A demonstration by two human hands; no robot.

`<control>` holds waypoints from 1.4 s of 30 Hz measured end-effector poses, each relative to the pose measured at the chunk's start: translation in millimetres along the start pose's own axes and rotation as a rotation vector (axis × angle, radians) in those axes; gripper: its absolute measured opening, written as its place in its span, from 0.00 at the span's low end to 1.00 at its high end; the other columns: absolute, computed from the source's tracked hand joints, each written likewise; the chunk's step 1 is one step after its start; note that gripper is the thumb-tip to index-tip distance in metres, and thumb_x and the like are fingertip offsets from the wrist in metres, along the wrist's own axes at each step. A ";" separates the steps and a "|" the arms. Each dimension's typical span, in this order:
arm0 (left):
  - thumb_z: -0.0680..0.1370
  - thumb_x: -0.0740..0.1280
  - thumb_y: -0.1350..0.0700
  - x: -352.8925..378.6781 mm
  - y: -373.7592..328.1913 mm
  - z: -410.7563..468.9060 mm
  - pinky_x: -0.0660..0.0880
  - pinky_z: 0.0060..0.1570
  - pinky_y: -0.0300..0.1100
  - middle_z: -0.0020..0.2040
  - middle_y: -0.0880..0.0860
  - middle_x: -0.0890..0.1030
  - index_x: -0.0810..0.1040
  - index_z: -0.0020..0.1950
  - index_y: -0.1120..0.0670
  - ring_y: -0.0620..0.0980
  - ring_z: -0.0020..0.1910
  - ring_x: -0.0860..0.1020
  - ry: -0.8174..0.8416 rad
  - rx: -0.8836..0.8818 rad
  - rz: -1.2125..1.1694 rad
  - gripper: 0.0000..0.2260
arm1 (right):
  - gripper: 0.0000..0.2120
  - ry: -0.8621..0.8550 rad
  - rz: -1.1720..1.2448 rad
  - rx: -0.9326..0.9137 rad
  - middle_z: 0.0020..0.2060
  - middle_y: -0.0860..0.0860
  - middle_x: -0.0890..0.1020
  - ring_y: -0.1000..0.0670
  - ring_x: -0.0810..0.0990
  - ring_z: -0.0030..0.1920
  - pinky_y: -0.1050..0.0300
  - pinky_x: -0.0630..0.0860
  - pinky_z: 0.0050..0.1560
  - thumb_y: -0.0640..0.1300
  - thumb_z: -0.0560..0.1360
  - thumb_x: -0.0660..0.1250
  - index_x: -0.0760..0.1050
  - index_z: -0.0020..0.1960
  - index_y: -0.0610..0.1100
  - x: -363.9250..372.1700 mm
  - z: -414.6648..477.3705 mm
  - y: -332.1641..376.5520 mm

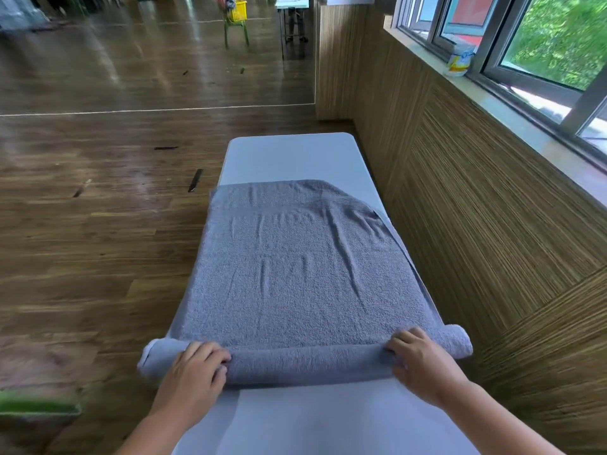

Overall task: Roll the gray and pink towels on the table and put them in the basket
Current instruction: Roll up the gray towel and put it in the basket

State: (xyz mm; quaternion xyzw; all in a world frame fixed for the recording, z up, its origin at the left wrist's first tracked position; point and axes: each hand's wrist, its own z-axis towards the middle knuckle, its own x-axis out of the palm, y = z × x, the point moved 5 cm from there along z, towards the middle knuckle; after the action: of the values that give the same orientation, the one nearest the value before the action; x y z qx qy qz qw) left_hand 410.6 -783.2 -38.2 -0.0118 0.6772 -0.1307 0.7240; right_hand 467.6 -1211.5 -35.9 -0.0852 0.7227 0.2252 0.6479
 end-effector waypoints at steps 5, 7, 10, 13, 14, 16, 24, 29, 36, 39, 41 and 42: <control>0.62 0.63 0.45 -1.3 0.0 -2.5 0.71 0.47 0.45 0.49 0.36 0.78 0.80 0.50 0.42 0.44 0.51 0.74 0.127 -0.037 0.081 0.18 | 0.07 0.054 -0.121 0.035 0.35 0.60 0.76 0.52 0.73 0.41 0.59 0.70 0.37 0.53 0.60 0.68 0.75 0.38 0.55 2.6 1.9 1.9; 0.63 0.61 0.45 -2.2 -0.9 -1.2 0.69 0.44 0.44 0.45 0.36 0.78 0.81 0.45 0.43 0.45 0.47 0.72 0.111 -0.026 0.102 0.14 | 0.06 0.046 -0.126 0.014 0.30 0.60 0.74 0.52 0.72 0.37 0.60 0.65 0.33 0.54 0.61 0.64 0.74 0.32 0.53 -0.6 4.8 3.1; 0.64 0.62 0.45 -5.9 -2.0 -0.2 0.66 0.42 0.44 0.42 0.38 0.72 0.78 0.38 0.44 0.45 0.45 0.70 0.080 -0.016 0.120 0.08 | 0.13 0.051 -0.101 -0.016 0.32 0.58 0.73 0.52 0.71 0.38 0.58 0.67 0.32 0.57 0.65 0.60 0.75 0.30 0.50 -2.3 7.9 3.2; 0.66 0.61 0.46 -6.7 -0.4 2.6 0.69 0.40 0.46 0.42 0.42 0.69 0.78 0.39 0.44 0.49 0.42 0.72 0.042 -0.050 0.130 0.08 | 0.14 0.063 -0.010 0.053 0.40 0.57 0.69 0.49 0.73 0.45 0.51 0.75 0.39 0.54 0.72 0.58 0.77 0.38 0.48 -3.0 12.3 -0.6; 0.67 0.61 0.46 -6.4 0.1 4.2 0.72 0.40 0.47 0.42 0.43 0.70 0.78 0.43 0.44 0.49 0.42 0.73 0.025 -0.064 0.111 0.10 | 0.09 0.045 -0.001 0.086 0.40 0.56 0.70 0.49 0.75 0.45 0.52 0.75 0.39 0.51 0.72 0.62 0.77 0.40 0.48 -4.2 12.5 -0.4; 0.70 0.59 0.48 -4.9 0.7 5.8 0.75 0.41 0.48 0.44 0.43 0.73 0.76 0.49 0.43 0.49 0.43 0.75 -0.008 -0.086 0.064 0.11 | 0.04 -0.028 0.001 0.059 0.39 0.56 0.73 0.49 0.76 0.40 0.54 0.76 0.38 0.43 0.69 0.71 0.77 0.41 0.50 -7.0 11.4 2.7; 0.60 0.71 0.44 -1.8 -1.8 4.2 0.73 0.47 0.45 0.49 0.38 0.78 0.77 0.52 0.42 0.45 0.51 0.75 0.128 -0.083 0.077 0.20 | 0.09 0.060 -0.102 0.070 0.39 0.62 0.78 0.52 0.74 0.45 0.60 0.66 0.41 0.51 0.62 0.68 0.76 0.42 0.54 2.8 5.5 0.4; 0.64 0.61 0.44 0.6 1.1 4.2 0.71 0.42 0.44 0.41 0.37 0.77 0.79 0.43 0.43 0.44 0.46 0.73 0.097 -0.031 0.142 0.11 | 0.07 0.002 -0.101 0.004 0.27 0.60 0.74 0.52 0.72 0.36 0.61 0.65 0.36 0.55 0.61 0.62 0.72 0.30 0.51 -7.0 11.5 2.4; 0.72 0.60 0.46 -10.7 -1.9 9.3 0.73 0.40 0.48 0.44 0.43 0.73 0.75 0.47 0.43 0.51 0.44 0.75 -0.032 -0.037 0.106 0.08 | 0.11 -0.072 0.017 0.047 0.42 0.55 0.74 0.49 0.73 0.42 0.52 0.76 0.39 0.50 0.71 0.55 0.76 0.45 0.52 -3.4 13.3 -3.4; 0.74 0.60 0.46 -6.5 -1.3 5.4 0.74 0.45 0.47 0.47 0.41 0.75 0.76 0.48 0.44 0.50 0.47 0.77 -0.031 -0.011 0.076 0.07 | 0.07 -0.047 0.011 -0.004 0.44 0.57 0.74 0.50 0.72 0.44 0.55 0.76 0.43 0.45 0.73 0.58 0.74 0.46 0.52 0.2 9.8 1.0; 0.69 0.66 0.43 -3.3 1.2 1.4 0.71 0.52 0.45 0.52 0.39 0.77 0.78 0.53 0.43 0.47 0.53 0.76 0.039 -0.036 0.074 0.14 | 0.11 0.005 -0.010 -0.026 0.49 0.57 0.76 0.51 0.73 0.49 0.57 0.76 0.51 0.43 0.70 0.63 0.77 0.52 0.51 4.2 7.0 1.1; 0.65 0.70 0.42 -2.0 1.5 0.2 0.69 0.54 0.44 0.53 0.39 0.78 0.79 0.54 0.43 0.46 0.54 0.76 0.082 -0.045 0.081 0.19 | 0.15 0.024 -0.021 -0.021 0.50 0.57 0.77 0.51 0.73 0.50 0.58 0.75 0.54 0.43 0.67 0.66 0.77 0.54 0.50 5.2 6.1 0.0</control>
State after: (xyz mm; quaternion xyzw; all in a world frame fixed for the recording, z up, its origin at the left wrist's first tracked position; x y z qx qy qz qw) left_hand 411.0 -781.4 -36.5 0.0047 0.7091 -0.0863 0.6997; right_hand 472.3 -1208.0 -41.3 -0.1026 0.7269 0.2249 0.6407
